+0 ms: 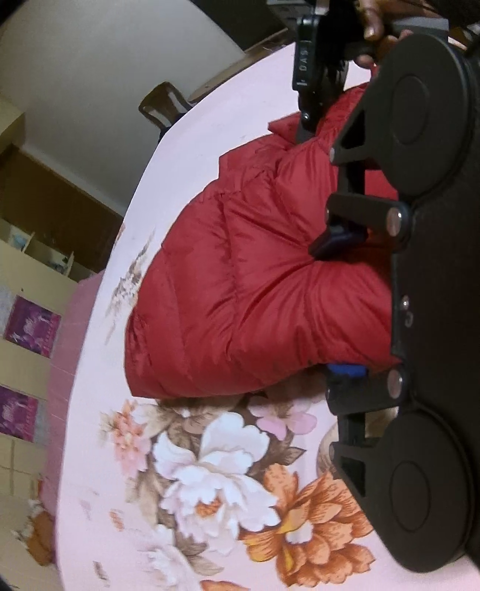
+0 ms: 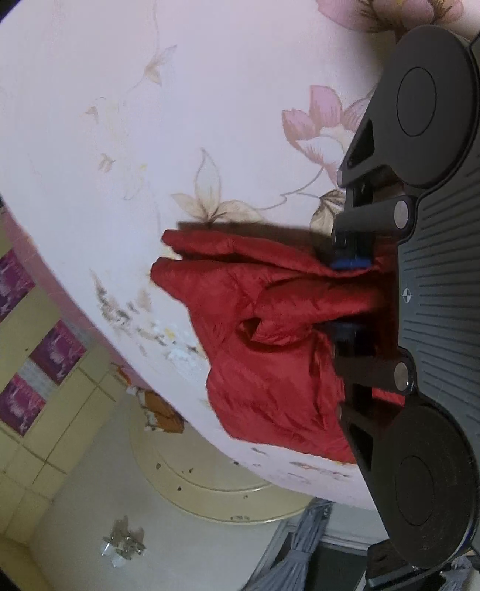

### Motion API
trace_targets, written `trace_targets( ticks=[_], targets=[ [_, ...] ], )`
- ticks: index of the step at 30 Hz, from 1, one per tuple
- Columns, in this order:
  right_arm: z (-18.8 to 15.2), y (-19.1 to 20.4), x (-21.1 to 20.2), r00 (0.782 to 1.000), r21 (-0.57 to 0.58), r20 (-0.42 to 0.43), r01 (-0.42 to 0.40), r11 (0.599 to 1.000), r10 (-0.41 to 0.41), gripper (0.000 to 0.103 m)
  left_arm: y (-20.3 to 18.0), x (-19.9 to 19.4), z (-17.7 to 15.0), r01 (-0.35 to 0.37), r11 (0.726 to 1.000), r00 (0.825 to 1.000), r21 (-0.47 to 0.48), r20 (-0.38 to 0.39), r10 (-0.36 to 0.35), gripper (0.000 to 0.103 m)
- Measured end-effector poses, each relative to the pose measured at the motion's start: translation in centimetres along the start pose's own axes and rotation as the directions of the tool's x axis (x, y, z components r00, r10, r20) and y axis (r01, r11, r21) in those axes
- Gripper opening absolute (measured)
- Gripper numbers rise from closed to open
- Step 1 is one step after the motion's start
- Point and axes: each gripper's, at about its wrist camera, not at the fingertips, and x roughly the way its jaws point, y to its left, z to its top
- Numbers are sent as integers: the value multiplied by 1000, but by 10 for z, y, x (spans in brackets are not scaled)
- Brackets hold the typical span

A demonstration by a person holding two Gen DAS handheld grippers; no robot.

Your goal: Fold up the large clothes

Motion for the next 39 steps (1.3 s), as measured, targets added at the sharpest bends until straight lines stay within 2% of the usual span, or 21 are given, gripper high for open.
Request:
trace_targets(
  ticks=[7, 12, 20, 29, 35, 39],
  targets=[
    [-6, 24, -16, 997, -61, 66, 33, 998, -29, 18, -11, -19, 5, -6, 994, 1000, 106, 22, 4, 45],
    [-16, 63, -16, 994, -113, 100, 55, 992, -44, 18, 7, -44, 8, 6, 992, 999, 123, 52, -12, 45],
    [-51, 160, 21, 993, -186, 117, 56, 981, -35, 18, 85, -110, 19, 5, 992, 995, 128, 103, -19, 45],
    [-90, 267, 109, 997, -247, 72, 22, 969, -4, 18, 192, -166, 29, -36, 994, 993, 100, 112, 25, 45],
    [-114, 308, 170, 999, -220, 43, 8, 976, 2, 18, 265, -176, 46, -46, 997, 995, 60, 88, 40, 45],
    [-117, 323, 220, 1000, -203, -1, 13, 979, -13, 18, 309, -159, 52, -63, 998, 997, -8, 48, 64, 45]
  ],
)
